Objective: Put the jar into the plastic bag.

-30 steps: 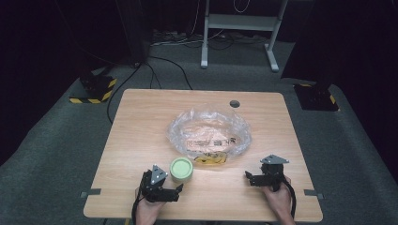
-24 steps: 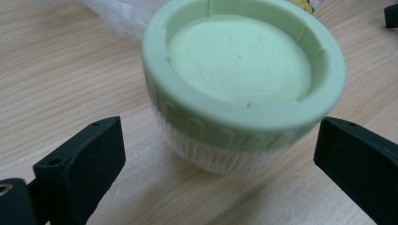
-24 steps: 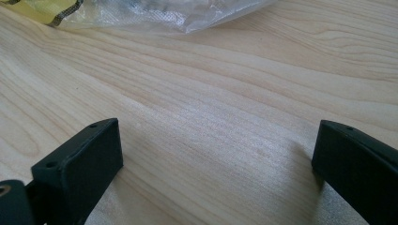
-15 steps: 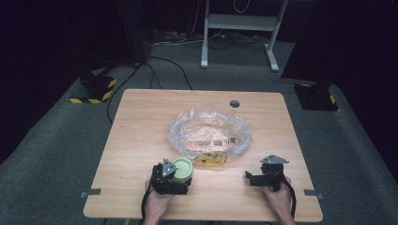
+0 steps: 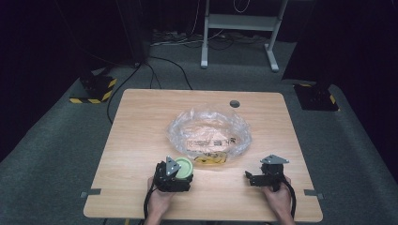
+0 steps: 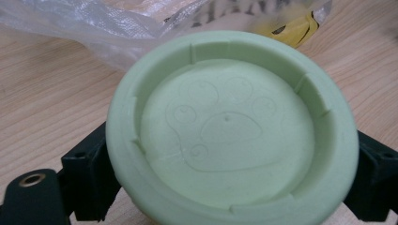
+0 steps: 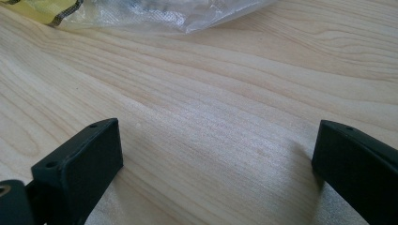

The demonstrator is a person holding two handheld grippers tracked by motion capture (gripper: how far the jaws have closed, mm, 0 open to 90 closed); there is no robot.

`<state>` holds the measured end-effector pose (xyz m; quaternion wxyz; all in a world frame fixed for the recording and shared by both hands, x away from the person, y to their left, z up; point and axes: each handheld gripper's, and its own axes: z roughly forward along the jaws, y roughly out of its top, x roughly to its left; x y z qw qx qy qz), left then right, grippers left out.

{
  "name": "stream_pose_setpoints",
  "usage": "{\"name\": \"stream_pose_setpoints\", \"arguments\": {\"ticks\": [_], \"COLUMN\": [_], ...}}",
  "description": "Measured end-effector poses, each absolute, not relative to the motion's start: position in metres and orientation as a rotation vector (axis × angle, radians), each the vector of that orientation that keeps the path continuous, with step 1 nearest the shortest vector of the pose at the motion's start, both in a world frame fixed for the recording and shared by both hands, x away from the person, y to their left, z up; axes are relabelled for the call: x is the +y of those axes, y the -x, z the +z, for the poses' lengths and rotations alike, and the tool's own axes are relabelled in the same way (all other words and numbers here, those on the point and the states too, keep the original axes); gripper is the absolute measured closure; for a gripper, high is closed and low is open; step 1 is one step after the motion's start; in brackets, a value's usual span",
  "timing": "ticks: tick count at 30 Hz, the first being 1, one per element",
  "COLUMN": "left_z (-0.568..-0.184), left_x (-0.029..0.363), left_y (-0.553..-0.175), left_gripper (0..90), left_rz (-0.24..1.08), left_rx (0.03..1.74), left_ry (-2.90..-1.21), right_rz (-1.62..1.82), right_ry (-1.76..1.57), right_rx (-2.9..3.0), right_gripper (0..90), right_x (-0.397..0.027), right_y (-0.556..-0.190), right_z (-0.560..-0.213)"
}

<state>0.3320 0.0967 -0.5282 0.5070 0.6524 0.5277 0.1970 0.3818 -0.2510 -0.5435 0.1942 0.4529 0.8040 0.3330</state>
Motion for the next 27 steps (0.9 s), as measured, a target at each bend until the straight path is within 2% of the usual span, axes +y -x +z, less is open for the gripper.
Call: {"name": "stream_pose_setpoints", "arguments": {"ticks": [17,27], "left_z": [-0.499,-0.465], "left_x": [0.092,0.086], "left_y": [-0.329,-0.337], "left_gripper": [11.3,11.3], "left_rz": [0.440,0.414], "left_rx": [1.217,1.180], "left_ry": [-1.561,-1.569], "right_rz": [0.934,0.933], "right_ry": [-1.270,-1.270], "right_rx": [2.254,2.254], "right_gripper": [1.9,1.9], "right_x": [-0.251,-0.251], "right_y": [-0.382,-0.382], "right_z": [-0.543,-0.543]}}
